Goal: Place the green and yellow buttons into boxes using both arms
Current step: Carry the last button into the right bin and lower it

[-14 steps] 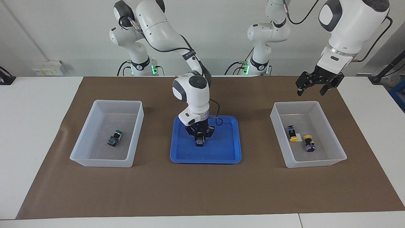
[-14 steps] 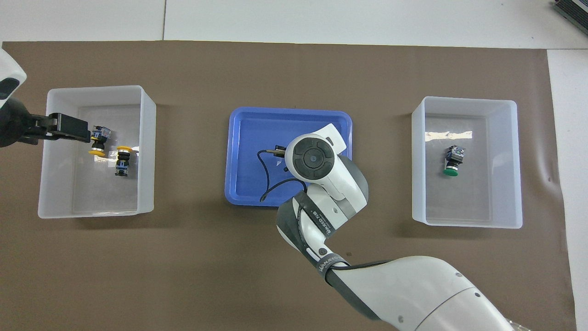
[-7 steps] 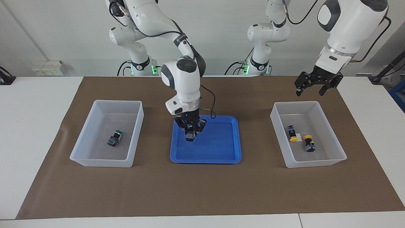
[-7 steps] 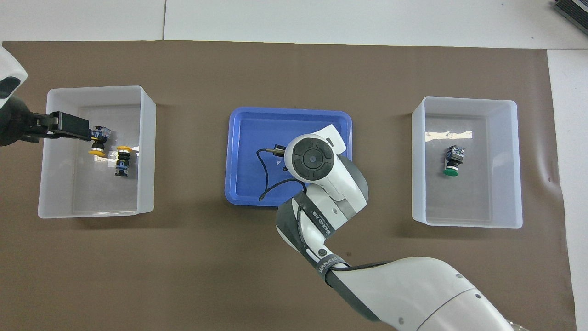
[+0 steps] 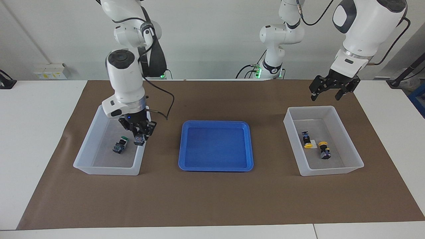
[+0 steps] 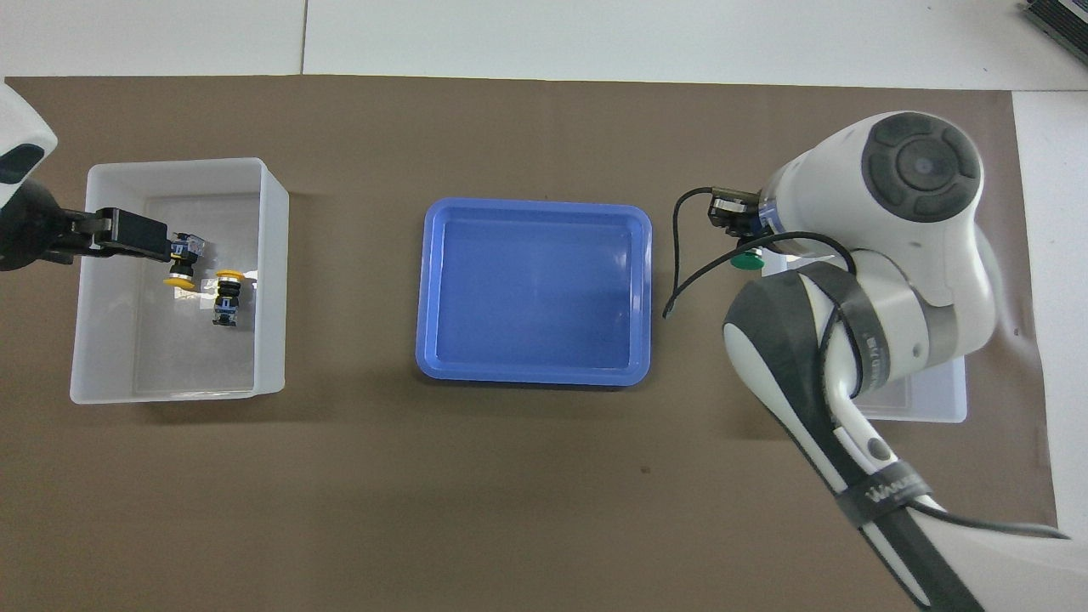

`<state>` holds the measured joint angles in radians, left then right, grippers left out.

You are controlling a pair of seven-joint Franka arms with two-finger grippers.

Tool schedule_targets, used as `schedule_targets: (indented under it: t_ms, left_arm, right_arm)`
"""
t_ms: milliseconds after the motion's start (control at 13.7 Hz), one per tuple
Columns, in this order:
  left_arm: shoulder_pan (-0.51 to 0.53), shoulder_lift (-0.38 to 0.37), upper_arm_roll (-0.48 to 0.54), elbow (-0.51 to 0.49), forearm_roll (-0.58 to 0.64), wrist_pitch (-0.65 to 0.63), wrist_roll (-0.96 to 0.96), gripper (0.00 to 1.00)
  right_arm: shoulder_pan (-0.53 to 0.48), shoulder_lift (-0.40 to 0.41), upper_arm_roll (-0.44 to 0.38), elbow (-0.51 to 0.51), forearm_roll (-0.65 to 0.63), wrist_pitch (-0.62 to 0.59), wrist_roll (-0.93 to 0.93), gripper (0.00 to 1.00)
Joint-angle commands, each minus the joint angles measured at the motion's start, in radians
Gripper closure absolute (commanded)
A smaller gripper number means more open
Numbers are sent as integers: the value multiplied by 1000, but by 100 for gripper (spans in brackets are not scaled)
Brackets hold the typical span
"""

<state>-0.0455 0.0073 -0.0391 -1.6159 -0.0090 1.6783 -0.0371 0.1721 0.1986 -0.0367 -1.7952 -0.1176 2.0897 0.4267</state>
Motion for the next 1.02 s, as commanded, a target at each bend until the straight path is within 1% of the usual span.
schedule_targets:
  t_ms: [0, 146, 220, 293, 366, 439, 585, 659, 805, 951]
  left_arm:
    - [-4, -29, -1, -25, 20, -46, -9, 0]
    - [-4, -35, -1, -35, 20, -63, -9, 0]
    - [-4, -35, -1, -35, 20, -65, -9, 0]
    - [-4, -35, -1, -35, 20, -71, -9, 0]
    - [-4, -36, -1, -35, 20, -74, -7, 0]
    - [-4, -36, 1, -35, 20, -74, -7, 0]
    - [-4, -35, 1, -35, 20, -74, -7, 0]
    - [-4, -35, -1, -35, 20, -74, -7, 0]
    - [-4, -35, -1, -33, 20, -74, -4, 0]
    - [-4, -35, -2, -33, 20, -65, 3, 0]
  right_arm:
    - [-80, -67, 15, -142, -11, 70, -129, 100]
    - [-130, -109, 15, -275, 10, 189, -219, 100]
    - [-134, -120, 15, -330, 50, 243, -245, 100]
    - [-134, -125, 15, -366, 67, 268, -247, 100]
    - [-135, -131, 15, -400, 79, 289, -247, 98]
    - [-132, -136, 15, -433, 97, 324, -250, 89]
    - [-131, -133, 15, -480, 99, 398, -279, 80]
    - [-134, -131, 15, -489, 99, 415, -289, 75]
    - [-149, -131, 15, -492, 99, 415, -312, 75]
    - [-152, -133, 15, -500, 99, 417, -315, 70]
